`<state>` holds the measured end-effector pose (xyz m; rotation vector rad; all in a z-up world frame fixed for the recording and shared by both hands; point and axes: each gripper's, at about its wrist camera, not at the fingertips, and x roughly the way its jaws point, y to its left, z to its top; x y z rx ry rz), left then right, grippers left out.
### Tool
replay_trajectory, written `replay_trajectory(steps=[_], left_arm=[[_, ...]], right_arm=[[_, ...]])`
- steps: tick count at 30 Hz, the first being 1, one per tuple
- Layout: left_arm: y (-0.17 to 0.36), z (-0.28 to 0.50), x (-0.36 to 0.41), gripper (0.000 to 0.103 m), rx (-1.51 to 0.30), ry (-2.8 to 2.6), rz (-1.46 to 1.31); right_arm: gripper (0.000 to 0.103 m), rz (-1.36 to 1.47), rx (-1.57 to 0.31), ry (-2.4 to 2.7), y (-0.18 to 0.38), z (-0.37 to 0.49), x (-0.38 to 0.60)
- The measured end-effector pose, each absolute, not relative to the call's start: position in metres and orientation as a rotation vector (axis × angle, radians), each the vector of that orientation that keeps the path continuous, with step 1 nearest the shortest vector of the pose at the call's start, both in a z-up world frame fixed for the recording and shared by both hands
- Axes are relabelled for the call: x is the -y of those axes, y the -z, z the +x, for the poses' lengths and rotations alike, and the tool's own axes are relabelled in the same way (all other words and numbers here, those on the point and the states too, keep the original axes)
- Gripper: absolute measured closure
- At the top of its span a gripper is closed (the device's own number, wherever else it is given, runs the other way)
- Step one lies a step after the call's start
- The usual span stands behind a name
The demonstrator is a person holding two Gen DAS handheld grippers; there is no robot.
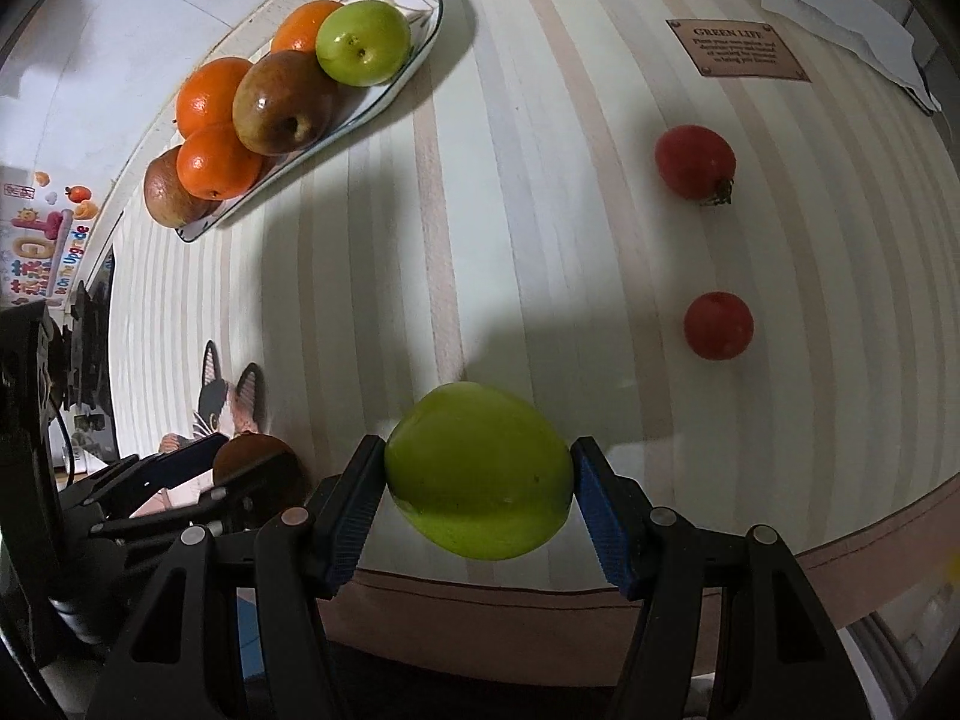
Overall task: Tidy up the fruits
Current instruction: 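Grasp the red-brown fruit with the left tool while the right tool grasps the green apple, then carry the red-brown fruit and green apple onto the plate and release both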
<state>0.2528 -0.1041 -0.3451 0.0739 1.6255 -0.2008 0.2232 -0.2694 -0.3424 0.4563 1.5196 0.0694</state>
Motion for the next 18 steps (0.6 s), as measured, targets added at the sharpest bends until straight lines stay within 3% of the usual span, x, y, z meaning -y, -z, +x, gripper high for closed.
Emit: replay_trajectory(steps=[18], left_arm=[[0.356, 0.270, 0.051, 0.054, -1.619, 0.154, -0.037]], right_arm=[[0.038, 0.335, -1.515, -0.040, 0.341, 0.229, 0.261]])
